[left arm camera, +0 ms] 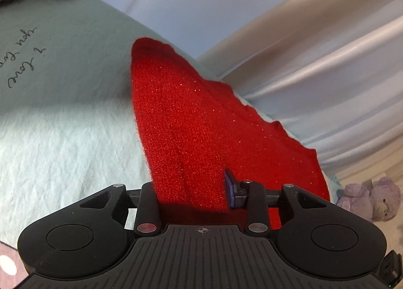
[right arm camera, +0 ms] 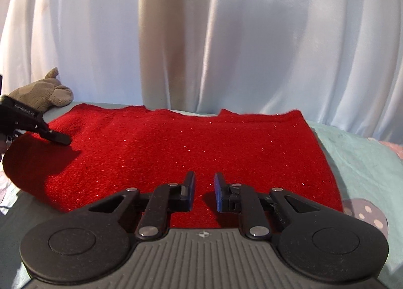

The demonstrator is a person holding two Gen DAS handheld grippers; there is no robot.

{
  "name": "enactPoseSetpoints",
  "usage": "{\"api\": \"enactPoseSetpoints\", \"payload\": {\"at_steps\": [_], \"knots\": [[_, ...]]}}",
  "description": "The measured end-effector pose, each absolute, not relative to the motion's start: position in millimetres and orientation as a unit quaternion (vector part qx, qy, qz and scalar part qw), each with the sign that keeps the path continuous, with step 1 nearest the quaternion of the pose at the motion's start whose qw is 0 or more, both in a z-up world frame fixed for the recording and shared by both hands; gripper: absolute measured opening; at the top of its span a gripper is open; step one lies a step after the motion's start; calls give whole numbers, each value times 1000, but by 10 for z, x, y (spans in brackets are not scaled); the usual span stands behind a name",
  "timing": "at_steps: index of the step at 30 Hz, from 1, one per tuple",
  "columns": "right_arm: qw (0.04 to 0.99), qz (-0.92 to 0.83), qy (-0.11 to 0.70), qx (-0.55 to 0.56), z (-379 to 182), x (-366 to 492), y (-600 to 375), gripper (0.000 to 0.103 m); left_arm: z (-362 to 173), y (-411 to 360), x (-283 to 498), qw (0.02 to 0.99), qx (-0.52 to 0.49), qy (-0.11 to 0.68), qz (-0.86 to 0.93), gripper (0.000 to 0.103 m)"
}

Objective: Fold small clothes

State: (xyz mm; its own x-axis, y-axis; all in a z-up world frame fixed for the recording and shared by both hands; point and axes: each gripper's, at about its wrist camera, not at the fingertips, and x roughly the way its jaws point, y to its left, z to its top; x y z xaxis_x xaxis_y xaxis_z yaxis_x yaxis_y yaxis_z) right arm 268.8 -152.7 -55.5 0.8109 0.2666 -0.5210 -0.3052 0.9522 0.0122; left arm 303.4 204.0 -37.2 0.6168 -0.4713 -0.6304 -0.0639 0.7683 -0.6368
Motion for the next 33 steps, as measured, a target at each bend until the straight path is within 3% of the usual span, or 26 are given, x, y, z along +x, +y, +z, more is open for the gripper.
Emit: {"api": "enactPoseSetpoints", "payload": {"at_steps": [9, 15, 21, 27, 30, 32, 33], "knots": [[952, 204, 209, -96, -608, 2556, -991, 7, 114, 1819, 3020, 846, -318, 415, -105, 34], [934, 232, 226, -151, -894, 2635, -782, 7, 490, 1435, 3051, 857, -289, 412, -109, 34], [935, 229, 272, 3, -717, 2769, -1248, 8, 776, 694, 3126, 880, -223, 402, -121, 34], [950, 157, 260, 73, -631, 2720, -1847, 8, 517, -116, 3250, 885, -157, 420, -123, 35], [953, 121, 262, 93, -659, 2716, -2153, 9, 276, -434, 3273, 891, -116, 421, -123, 42], [952, 105, 268, 105, -681, 2723, -2284, 9, 172, -543, 3263, 896, -93, 415, -128, 55], [950, 99, 275, 114, -689, 2741, -2356, 9, 169, -599, 3217, 899, -81, 408, -139, 66]]}}
